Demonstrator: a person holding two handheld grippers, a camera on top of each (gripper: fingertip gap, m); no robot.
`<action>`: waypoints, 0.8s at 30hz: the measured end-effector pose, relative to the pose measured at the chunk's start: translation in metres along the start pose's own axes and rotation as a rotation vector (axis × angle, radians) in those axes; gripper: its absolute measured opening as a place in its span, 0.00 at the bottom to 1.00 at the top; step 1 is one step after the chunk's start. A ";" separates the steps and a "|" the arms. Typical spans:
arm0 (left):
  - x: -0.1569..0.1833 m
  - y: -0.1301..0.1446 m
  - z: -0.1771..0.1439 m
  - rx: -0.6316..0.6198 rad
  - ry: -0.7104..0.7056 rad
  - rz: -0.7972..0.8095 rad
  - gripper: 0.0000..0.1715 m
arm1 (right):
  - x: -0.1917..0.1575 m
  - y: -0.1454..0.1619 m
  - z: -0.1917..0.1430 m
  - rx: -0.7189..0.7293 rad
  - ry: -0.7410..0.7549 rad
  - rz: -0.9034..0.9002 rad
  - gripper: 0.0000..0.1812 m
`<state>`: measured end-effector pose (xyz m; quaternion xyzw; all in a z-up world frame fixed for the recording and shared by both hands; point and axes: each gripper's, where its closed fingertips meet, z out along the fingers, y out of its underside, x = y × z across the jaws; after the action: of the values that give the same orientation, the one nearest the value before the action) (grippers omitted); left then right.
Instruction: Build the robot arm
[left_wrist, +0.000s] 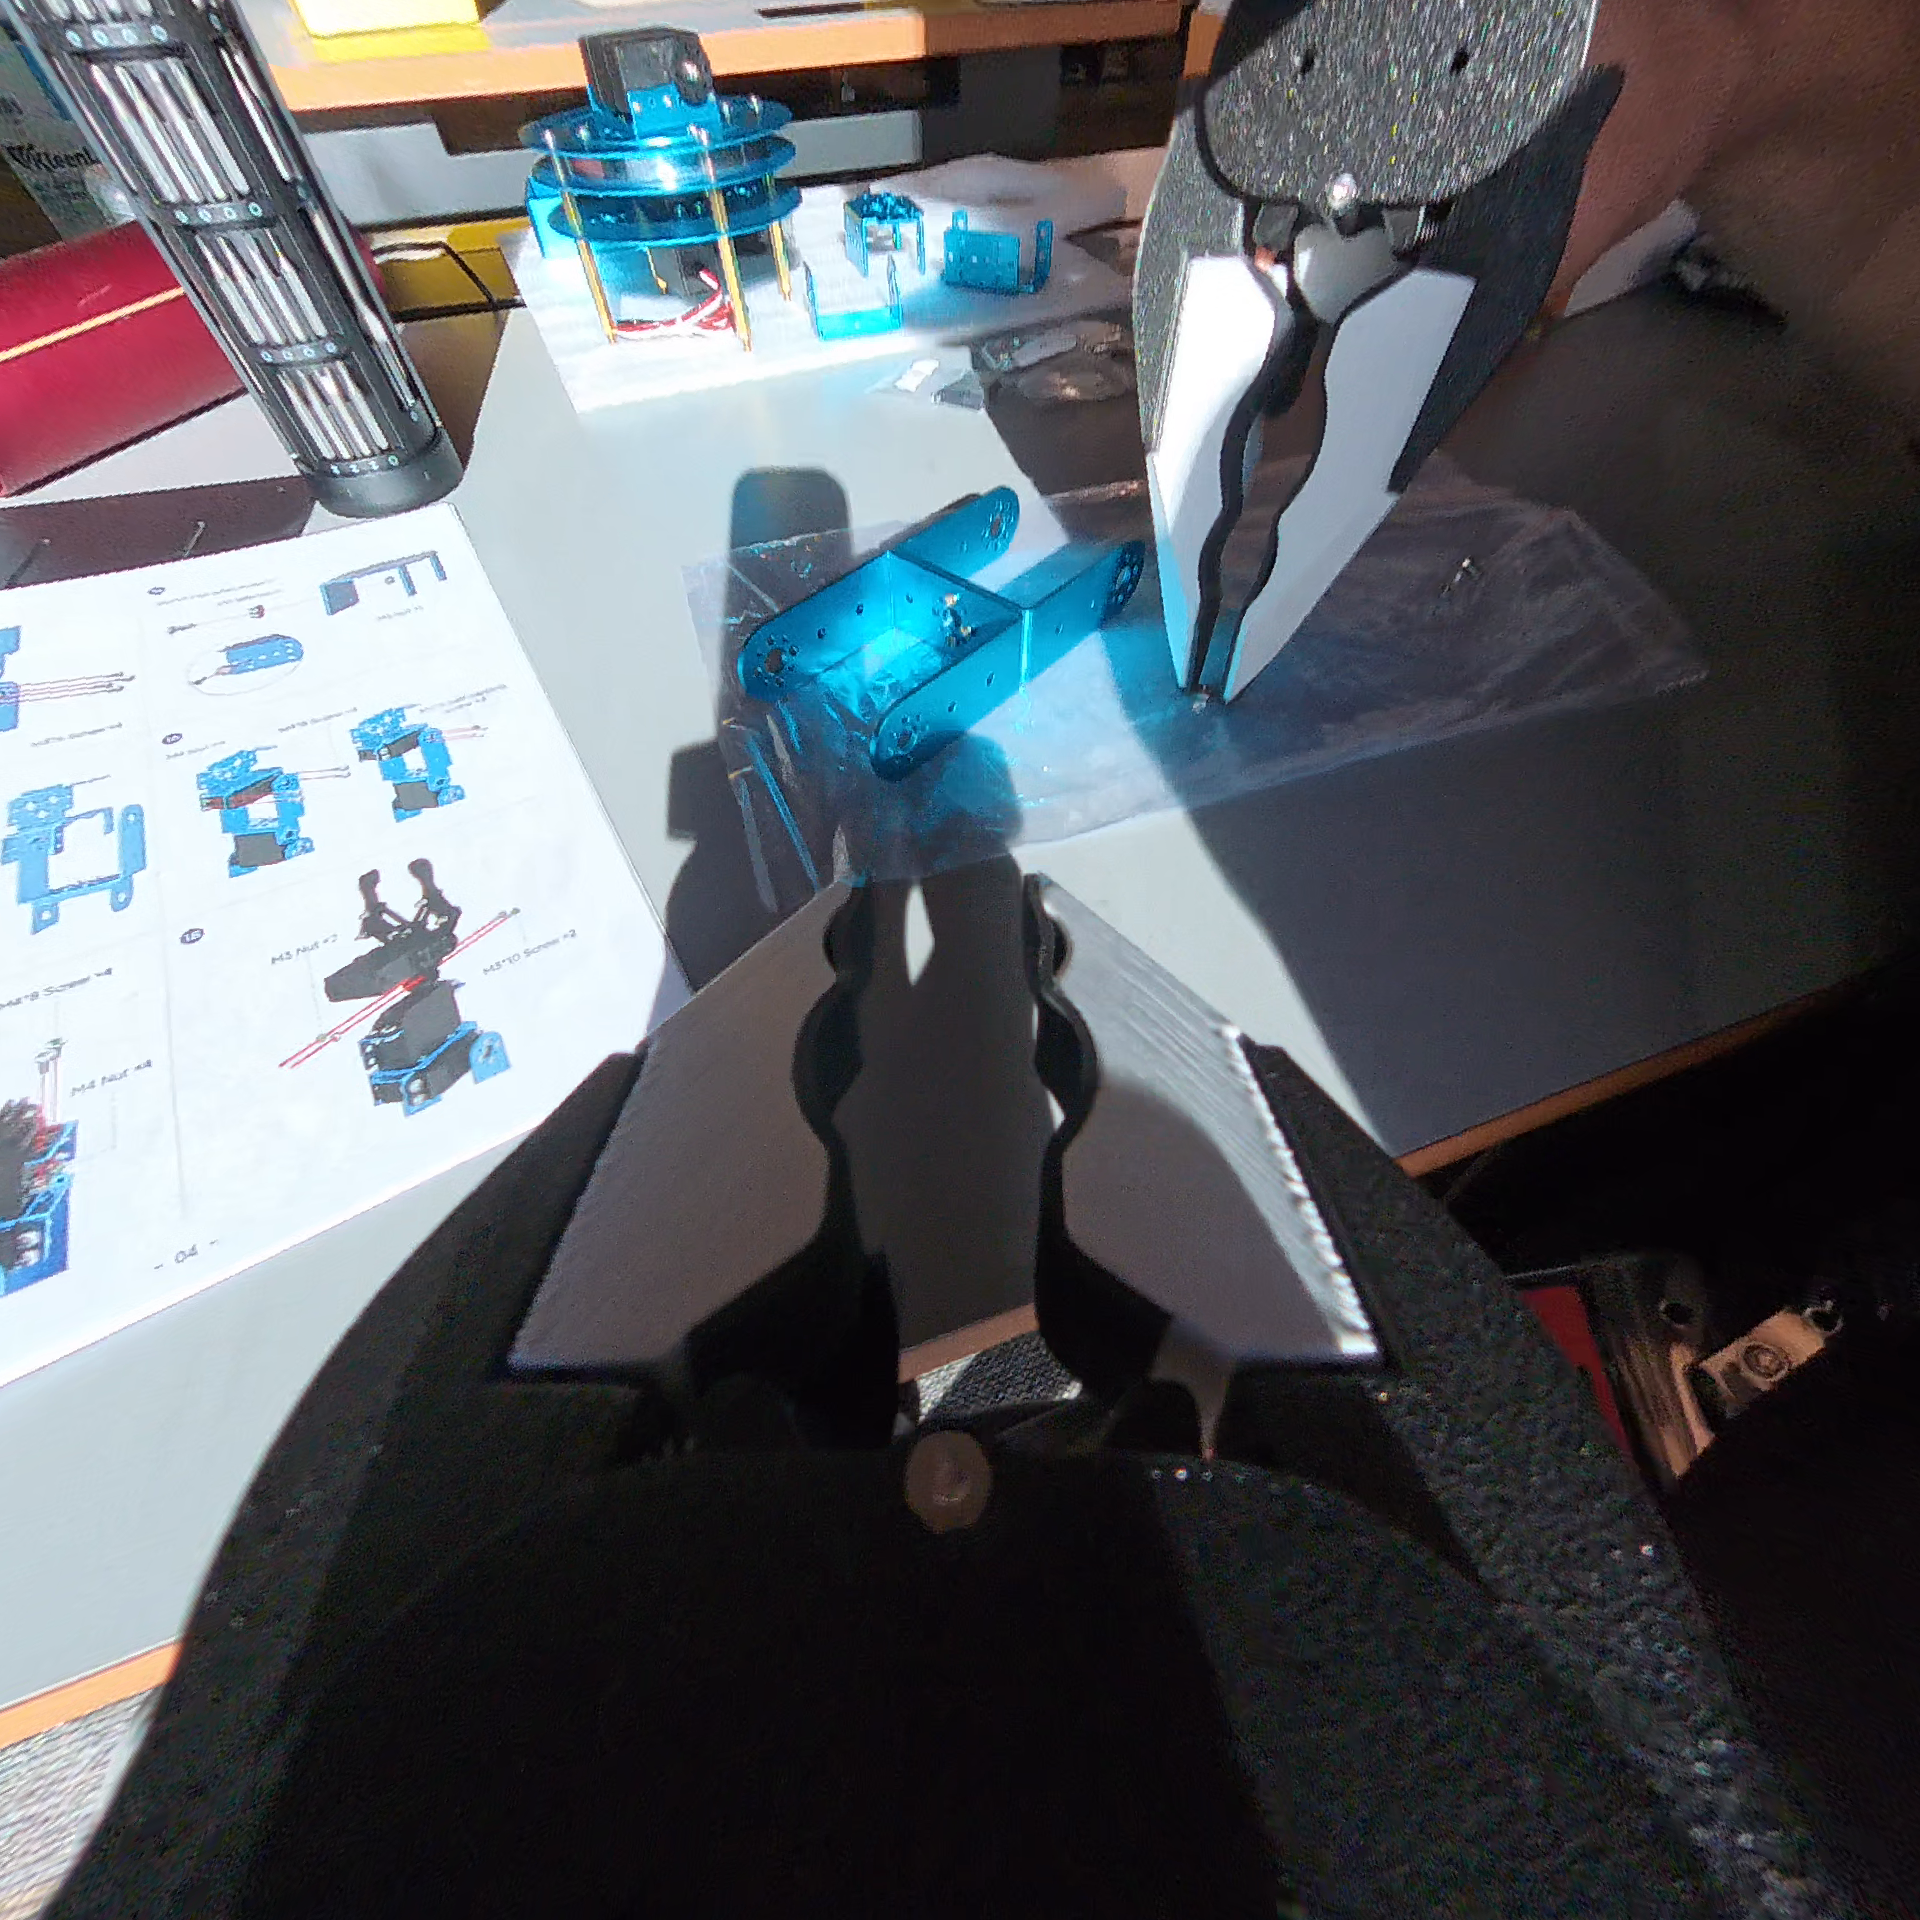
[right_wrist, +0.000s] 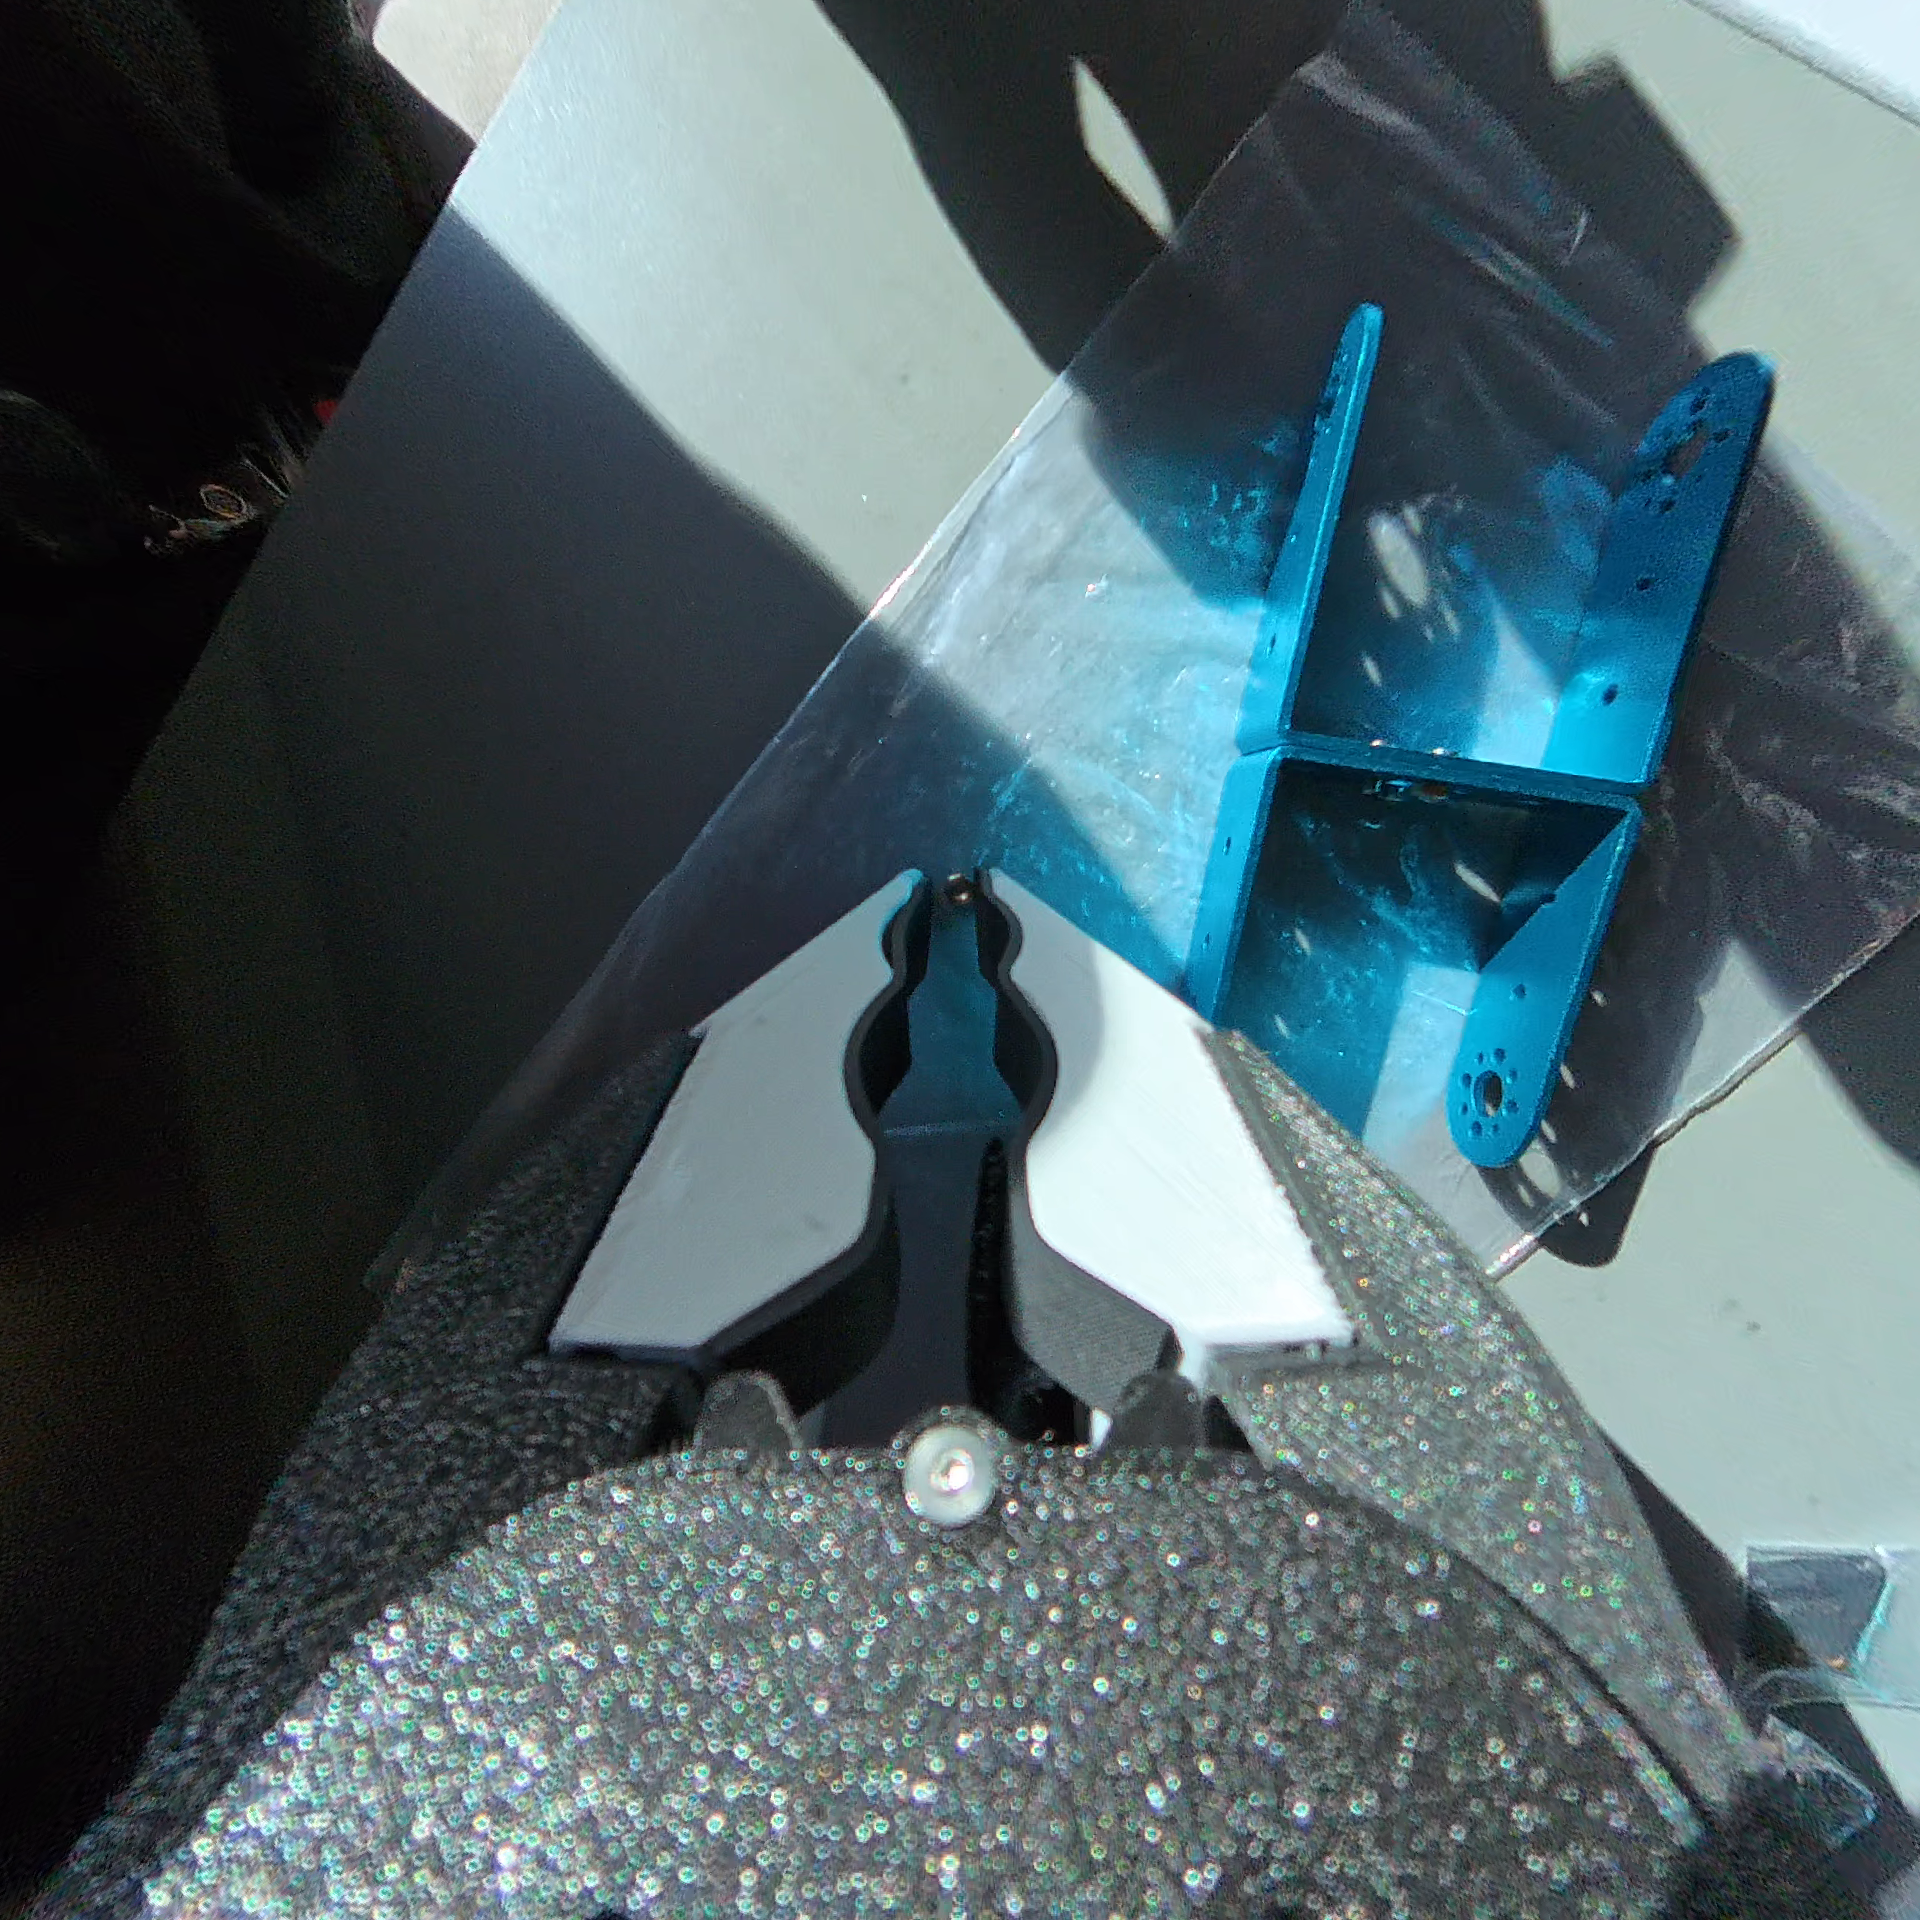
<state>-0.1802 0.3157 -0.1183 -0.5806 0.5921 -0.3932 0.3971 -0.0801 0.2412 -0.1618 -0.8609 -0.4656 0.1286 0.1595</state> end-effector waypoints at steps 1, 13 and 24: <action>0.001 0.003 0.001 -0.016 -0.007 0.024 0.16 | 0.000 0.000 0.000 -0.012 0.010 0.004 0.04; 0.010 -0.011 0.021 -0.026 0.050 0.112 0.16 | 0.002 0.001 -0.004 0.014 0.056 0.002 0.03; -0.045 -0.031 0.078 -0.176 0.148 0.398 0.11 | 0.060 -0.017 -0.064 0.548 0.114 -0.032 0.03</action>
<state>-0.0954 0.3596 -0.1180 -0.4544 0.7545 -0.2953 0.3702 -0.0374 0.2902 -0.1004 -0.7840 -0.4175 0.1985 0.4143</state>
